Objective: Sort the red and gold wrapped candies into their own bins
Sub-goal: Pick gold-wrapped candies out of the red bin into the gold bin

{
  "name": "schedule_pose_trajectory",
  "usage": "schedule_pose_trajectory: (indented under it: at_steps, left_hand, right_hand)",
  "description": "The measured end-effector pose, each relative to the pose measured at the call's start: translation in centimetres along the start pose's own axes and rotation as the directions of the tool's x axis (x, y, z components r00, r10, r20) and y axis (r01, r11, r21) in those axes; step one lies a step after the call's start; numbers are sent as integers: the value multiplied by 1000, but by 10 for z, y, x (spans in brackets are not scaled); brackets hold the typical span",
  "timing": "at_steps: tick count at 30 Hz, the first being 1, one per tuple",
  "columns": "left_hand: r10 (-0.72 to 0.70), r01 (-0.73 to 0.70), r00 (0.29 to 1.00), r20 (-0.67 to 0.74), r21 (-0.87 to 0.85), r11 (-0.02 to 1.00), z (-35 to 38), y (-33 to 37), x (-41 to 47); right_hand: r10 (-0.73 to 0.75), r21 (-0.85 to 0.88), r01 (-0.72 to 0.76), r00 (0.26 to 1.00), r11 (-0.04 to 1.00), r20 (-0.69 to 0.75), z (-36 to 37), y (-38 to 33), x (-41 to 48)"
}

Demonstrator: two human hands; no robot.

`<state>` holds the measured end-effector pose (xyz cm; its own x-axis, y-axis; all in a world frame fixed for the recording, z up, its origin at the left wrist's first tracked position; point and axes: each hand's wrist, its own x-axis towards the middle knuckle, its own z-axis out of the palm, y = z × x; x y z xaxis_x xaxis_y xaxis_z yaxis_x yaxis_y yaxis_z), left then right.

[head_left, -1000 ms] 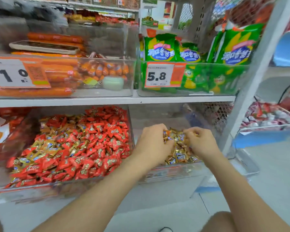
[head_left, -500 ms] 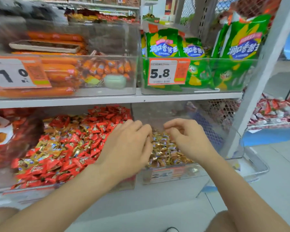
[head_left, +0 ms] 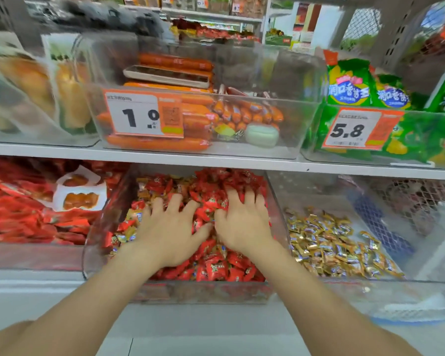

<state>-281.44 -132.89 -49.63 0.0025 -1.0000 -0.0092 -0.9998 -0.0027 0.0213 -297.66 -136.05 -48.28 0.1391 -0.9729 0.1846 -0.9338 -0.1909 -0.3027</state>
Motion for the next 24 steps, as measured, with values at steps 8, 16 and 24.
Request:
schedule_pose_trajectory:
  at_steps: [8, 16, 24]
  left_hand:
    - [-25, -12, 970, -242, -152, 988, -8, -41, 3]
    - [80, -243, 917, -391, -390, 888, -31, -32, -34]
    - [288, -274, 955, 71, -154, 949, -8, -19, -52]
  right_hand:
    - [10, 358, -113, 961, 927, 278, 12, -53, 16]
    - [-197, 462, 126, 974, 878, 108, -39, -18, 5]
    - [-98, -88, 161, 868, 983, 486, -72, 27, -40]
